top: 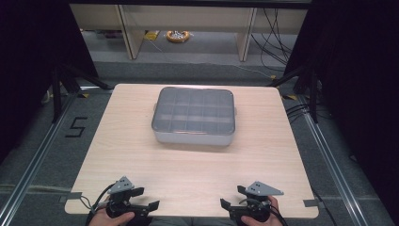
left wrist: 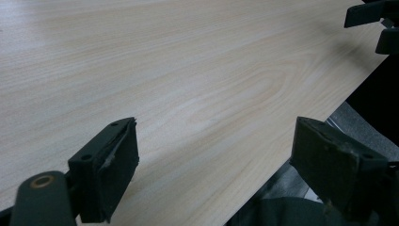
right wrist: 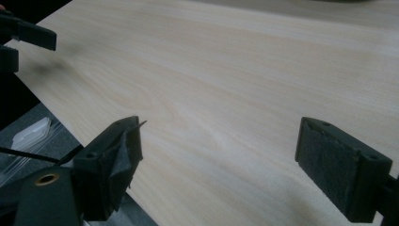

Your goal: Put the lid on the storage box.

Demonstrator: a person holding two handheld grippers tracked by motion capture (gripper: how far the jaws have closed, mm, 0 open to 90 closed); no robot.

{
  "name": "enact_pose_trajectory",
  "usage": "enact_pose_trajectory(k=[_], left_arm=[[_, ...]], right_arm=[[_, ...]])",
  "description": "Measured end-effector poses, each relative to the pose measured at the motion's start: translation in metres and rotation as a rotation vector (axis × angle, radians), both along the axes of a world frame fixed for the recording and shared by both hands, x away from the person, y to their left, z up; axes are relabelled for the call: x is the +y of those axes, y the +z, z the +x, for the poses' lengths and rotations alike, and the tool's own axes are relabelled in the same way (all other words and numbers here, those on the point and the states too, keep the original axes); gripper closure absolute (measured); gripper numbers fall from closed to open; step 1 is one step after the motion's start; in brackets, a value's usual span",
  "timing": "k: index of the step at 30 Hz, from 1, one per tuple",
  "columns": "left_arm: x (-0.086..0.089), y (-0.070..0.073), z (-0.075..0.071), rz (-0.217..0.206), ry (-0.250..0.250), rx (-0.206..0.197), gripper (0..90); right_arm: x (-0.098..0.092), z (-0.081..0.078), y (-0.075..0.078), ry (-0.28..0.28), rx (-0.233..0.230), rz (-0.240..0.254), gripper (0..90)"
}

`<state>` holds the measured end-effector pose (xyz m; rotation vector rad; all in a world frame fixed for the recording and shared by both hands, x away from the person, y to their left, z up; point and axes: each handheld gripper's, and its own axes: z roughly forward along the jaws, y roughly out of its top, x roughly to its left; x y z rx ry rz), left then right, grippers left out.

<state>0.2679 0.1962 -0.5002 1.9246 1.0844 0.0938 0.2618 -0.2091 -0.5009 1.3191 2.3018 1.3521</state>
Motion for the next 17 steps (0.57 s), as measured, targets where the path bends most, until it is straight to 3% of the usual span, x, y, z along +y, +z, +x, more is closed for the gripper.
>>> enact_pose_trajectory(k=[2,3,5,7,8,17], left_arm=[[-0.0008,0.0002,-0.0013,-0.012,0.008,0.008,14.9],[-0.0008,0.0002,-0.0013,-0.012,0.008,0.008,14.9],[-0.0011,-0.0012,-0.0007,-0.003,-0.002,0.015,14.9],[-0.0009,-0.0018,0.0006,0.004,-0.006,0.016,14.9],[-0.0017,-0.0023,0.0009,-0.006,0.011,0.014,14.9],[-0.0003,-0.0023,0.0019,-0.003,0.01,0.017,15.0]], right_arm=[[-0.0004,0.0,-0.0013,0.028,-0.002,-0.013,16.2],[0.0021,-0.0052,0.0008,-0.012,0.047,-0.007,16.2],[0.0009,-0.0014,-0.0022,0.028,-0.001,-0.02,16.4],[0.0028,-0.002,-0.0031,0.017,0.008,-0.016,16.7],[0.0018,0.0,-0.0034,0.044,-0.009,-0.032,16.7],[0.001,0.0007,-0.004,0.041,0.007,-0.035,17.2]])
